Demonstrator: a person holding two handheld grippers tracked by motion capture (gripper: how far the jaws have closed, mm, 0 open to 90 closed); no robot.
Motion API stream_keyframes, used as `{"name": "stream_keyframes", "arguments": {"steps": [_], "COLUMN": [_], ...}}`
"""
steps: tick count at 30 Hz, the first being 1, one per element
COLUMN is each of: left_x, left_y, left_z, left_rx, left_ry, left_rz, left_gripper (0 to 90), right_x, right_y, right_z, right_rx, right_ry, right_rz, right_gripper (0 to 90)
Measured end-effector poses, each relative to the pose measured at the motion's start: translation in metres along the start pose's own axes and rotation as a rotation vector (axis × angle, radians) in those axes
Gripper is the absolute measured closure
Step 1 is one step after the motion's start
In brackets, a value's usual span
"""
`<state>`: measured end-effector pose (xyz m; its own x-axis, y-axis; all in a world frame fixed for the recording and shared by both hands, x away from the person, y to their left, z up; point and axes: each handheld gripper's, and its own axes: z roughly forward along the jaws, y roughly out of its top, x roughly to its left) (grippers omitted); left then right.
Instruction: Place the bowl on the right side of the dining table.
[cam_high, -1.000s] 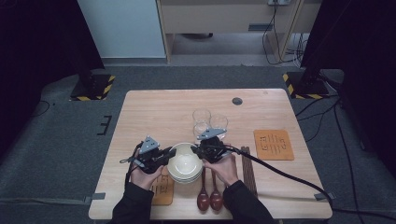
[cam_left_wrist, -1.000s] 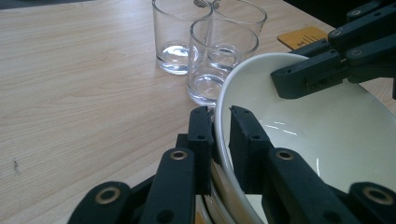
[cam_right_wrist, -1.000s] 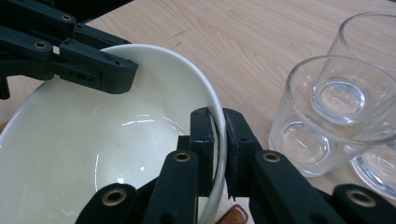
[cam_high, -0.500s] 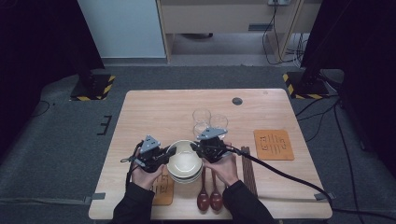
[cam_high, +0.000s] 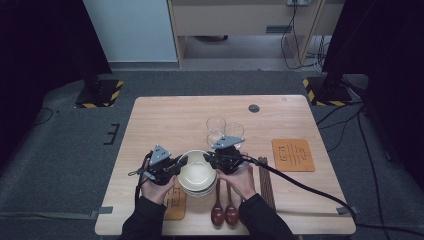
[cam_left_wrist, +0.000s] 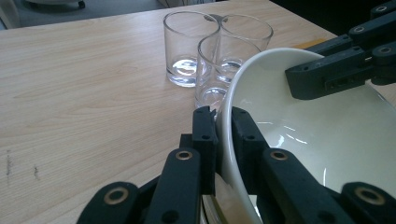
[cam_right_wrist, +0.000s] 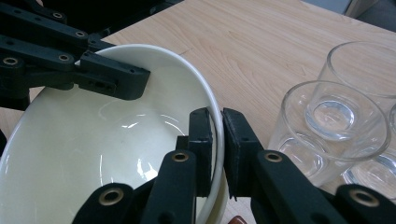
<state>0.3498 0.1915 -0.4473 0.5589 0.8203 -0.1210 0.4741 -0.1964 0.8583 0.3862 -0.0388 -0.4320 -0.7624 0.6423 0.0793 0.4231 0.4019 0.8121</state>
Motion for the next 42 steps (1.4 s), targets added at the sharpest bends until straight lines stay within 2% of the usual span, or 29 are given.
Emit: {"name": "stream_keyframes", "arguments": {"steps": [5, 7, 10, 14, 20, 22, 23, 26, 34, 42], "left_x": [0.000, -0.001, -0.001, -0.004, -0.007, -0.008, -0.009, -0.009, -0.004, -0.004], "left_y": [0.000, 0.000, 0.001, 0.002, 0.003, 0.003, 0.003, 0.002, 0.001, 0.002], "left_z": [0.000, -0.001, -0.003, -0.004, -0.004, -0.004, -0.004, -0.002, -0.003, -0.004], "left_rx": [0.001, -0.007, -0.027, -0.043, -0.046, -0.044, -0.043, -0.042, -0.066, -0.104], "left_ry": [0.007, 0.009, 0.003, -0.002, -0.004, -0.004, -0.004, -0.006, -0.036, -0.048], "left_rz": [0.003, 0.002, -0.002, 0.009, 0.031, 0.038, 0.041, 0.052, 0.025, 0.029], "left_gripper": [81.2, 81.2, 81.3, 81.2, 81.0, 80.9, 80.7, 80.5, 78.1, 52.0], "right_x": [-0.001, -0.001, -0.002, -0.002, -0.003, -0.003, -0.003, -0.004, -0.002, -0.003], "right_y": [0.000, -0.001, -0.003, -0.003, -0.002, -0.002, -0.001, -0.002, -0.002, -0.004], "right_z": [0.002, 0.004, 0.008, 0.010, 0.010, 0.009, 0.009, 0.010, 0.009, 0.012], "right_rx": [0.016, 0.030, 0.059, 0.070, 0.099, 0.107, 0.121, 0.136, 0.121, 0.135], "right_ry": [0.018, 0.016, 0.017, 0.028, 0.042, 0.036, 0.030, 0.017, -0.001, -0.011], "right_rz": [0.015, 0.014, 0.013, 0.024, 0.056, 0.070, 0.092, 0.106, 0.123, 0.120], "right_gripper": [78.6, 74.9, 73.1, 72.5, 78.3, 80.4, 82.2, 83.6, 83.7, 83.7]}}
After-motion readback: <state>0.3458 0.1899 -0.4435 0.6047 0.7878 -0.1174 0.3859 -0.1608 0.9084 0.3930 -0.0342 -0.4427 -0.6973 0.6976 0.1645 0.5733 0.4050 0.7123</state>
